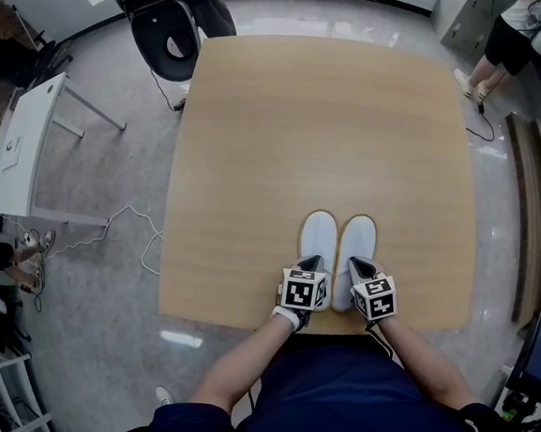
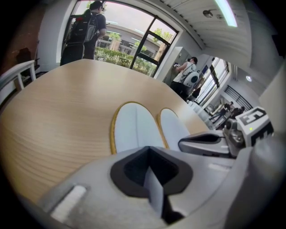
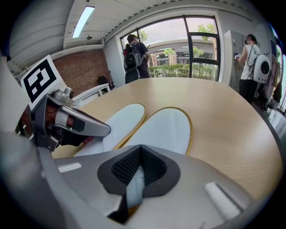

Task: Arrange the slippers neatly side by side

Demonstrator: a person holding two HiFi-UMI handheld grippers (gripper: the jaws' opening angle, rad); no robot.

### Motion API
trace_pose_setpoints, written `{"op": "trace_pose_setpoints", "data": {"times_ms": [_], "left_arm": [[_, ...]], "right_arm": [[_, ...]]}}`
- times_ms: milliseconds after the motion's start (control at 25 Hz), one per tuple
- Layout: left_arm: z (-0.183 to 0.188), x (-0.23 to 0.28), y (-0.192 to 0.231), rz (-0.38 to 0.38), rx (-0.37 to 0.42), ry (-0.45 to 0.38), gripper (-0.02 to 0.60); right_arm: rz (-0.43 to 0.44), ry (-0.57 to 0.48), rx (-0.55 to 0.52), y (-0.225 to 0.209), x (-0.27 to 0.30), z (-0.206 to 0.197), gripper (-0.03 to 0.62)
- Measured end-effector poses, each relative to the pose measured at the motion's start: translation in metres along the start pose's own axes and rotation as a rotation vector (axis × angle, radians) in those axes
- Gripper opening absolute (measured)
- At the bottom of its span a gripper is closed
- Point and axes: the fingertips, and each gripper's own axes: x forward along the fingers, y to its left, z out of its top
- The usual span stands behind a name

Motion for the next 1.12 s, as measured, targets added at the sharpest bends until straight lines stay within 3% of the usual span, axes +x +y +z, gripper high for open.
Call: {"op": "trace_pose_setpoints", "data": {"times_ms": [1120], "left_arm": [[0.002,0.005,0.006,0.005,0.030,0.027,0.003]], "right_arm": [[0.076,0.057,-0.034,-0.002,0.012,-0.003,0.011]]}}
